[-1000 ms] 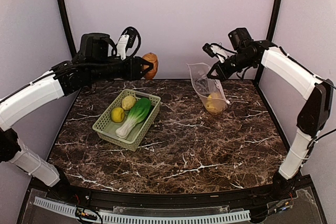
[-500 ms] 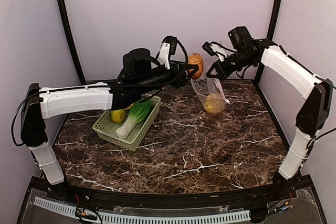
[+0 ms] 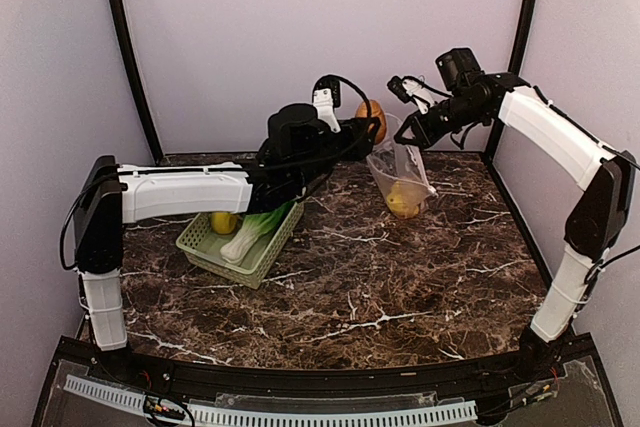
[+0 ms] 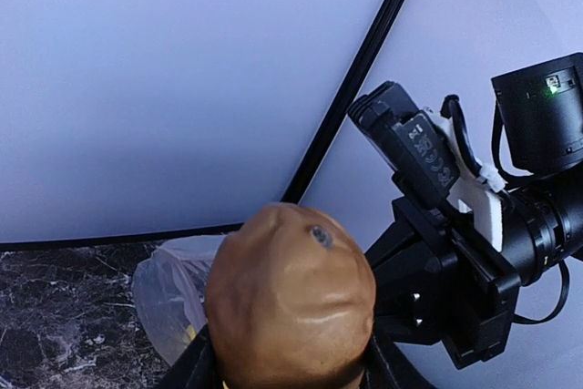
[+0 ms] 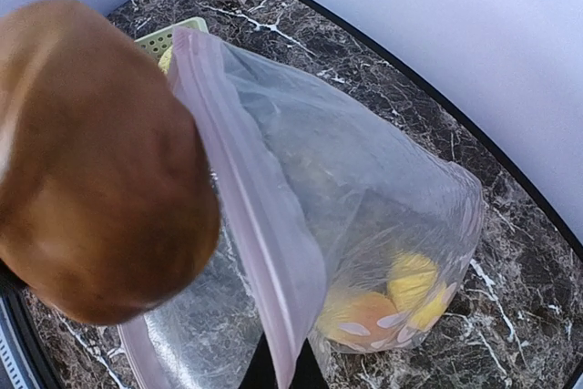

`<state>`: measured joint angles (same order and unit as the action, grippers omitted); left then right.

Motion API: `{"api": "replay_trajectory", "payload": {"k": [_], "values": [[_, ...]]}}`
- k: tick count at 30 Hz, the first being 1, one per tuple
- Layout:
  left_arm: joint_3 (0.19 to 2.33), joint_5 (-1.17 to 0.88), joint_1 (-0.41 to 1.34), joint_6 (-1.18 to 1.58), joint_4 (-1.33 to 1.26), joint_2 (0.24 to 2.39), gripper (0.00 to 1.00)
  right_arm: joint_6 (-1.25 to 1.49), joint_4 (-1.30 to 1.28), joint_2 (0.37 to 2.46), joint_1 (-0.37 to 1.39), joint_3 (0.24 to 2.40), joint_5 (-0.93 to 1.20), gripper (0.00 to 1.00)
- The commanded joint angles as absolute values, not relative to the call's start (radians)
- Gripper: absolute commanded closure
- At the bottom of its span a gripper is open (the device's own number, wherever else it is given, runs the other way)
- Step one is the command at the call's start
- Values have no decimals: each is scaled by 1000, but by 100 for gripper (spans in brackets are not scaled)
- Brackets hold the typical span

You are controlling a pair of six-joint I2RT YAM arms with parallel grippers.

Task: Place the food in the zip-top bag and seal the zipper
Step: Place the fake vegetable in the zipper food storage bag.

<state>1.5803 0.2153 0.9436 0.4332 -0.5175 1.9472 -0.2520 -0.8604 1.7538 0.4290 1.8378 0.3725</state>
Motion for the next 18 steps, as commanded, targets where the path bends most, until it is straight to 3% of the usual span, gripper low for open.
{"api": "replay_trajectory", "payload": {"k": [1, 7, 12, 18], "values": [[1695, 218, 955, 482, -412, 2004, 65, -220, -820, 1718, 419, 1855, 358, 100], [1819, 217, 957, 489, -301, 2063, 55, -184, -794, 1710, 394, 1852, 330, 100], [1864, 238, 956, 455, -246, 2068, 27, -155, -782, 1702, 342, 1853, 369, 100], [1952, 148, 955, 335, -227, 2064, 21, -145, -782, 1699, 317, 1835, 407, 100]]}}
